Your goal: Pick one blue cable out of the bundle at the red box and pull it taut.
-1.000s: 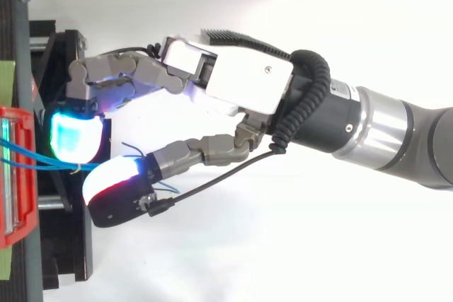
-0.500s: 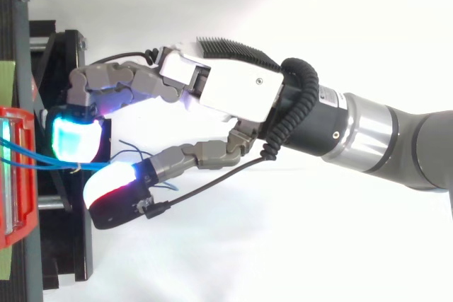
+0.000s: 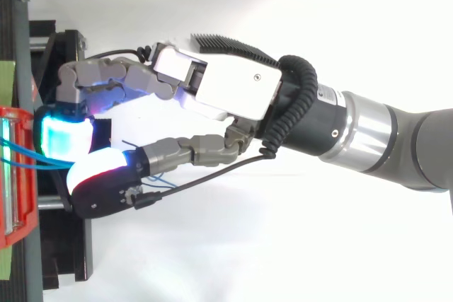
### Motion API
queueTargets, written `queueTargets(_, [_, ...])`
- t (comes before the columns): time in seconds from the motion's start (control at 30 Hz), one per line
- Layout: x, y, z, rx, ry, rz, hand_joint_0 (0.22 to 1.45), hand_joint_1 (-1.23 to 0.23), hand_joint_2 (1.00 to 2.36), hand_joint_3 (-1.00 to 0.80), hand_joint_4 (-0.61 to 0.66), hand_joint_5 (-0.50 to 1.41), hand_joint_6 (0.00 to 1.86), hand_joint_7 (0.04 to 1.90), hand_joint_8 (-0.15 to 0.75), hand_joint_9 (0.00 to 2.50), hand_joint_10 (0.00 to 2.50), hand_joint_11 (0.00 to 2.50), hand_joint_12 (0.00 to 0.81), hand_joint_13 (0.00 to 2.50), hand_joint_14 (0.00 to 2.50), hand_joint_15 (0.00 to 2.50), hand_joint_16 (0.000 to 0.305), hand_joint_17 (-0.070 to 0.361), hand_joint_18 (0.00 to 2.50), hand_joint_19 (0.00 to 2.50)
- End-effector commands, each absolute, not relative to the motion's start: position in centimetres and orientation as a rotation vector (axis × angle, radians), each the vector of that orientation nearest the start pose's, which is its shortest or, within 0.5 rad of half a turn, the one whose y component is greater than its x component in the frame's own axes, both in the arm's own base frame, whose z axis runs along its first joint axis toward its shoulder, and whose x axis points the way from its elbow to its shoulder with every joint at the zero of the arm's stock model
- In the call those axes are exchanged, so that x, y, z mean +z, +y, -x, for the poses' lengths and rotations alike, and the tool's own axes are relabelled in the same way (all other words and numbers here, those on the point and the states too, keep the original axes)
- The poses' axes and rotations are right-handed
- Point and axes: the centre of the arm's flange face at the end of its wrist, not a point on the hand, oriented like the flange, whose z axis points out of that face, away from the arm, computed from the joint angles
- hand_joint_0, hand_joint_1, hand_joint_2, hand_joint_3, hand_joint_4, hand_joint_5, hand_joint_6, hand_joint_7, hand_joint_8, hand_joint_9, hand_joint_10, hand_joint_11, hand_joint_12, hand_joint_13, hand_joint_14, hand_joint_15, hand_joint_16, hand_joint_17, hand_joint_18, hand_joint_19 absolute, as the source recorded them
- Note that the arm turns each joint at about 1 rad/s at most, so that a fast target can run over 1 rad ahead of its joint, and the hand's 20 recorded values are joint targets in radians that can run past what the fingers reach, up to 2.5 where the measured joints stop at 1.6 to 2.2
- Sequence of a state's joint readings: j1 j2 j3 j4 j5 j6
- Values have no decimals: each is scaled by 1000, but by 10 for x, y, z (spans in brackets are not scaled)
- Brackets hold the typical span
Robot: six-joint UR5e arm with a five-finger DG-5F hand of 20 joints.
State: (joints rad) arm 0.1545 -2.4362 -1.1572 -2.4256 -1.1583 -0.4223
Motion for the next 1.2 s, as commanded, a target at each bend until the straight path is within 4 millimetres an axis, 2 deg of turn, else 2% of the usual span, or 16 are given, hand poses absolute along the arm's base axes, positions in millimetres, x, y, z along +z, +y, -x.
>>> queueTargets(0.0, [195,-50,-808,831,993,-953,558,-622,1010,-375,263,-109,505,1381,393,711,17,714,469,610,10,300,63,141,667,447])
queueTargets(0.2, [195,-50,-808,831,993,-953,562,-669,1010,-370,264,-120,534,1346,388,704,17,725,466,616,8,302,63,141,670,445])
queueTargets(0.4, [195,-49,-808,832,995,-953,542,-704,1005,-437,268,-123,538,1333,392,700,17,720,471,617,9,309,63,143,679,444])
queueTargets(0.6, [195,-49,-808,831,996,-952,555,-743,1007,-413,257,-131,586,1295,389,704,16,729,465,622,8,301,63,141,684,435])
queueTargets(0.83, [195,-49,-808,834,994,-951,565,-700,1010,-369,251,-143,664,1189,387,719,14,736,463,629,8,303,62,140,690,443])
queueTargets(1.17, [194,-50,-808,830,998,-954,561,-652,1010,-373,266,-122,607,1258,391,740,16,733,465,632,8,306,62,140,687,445])
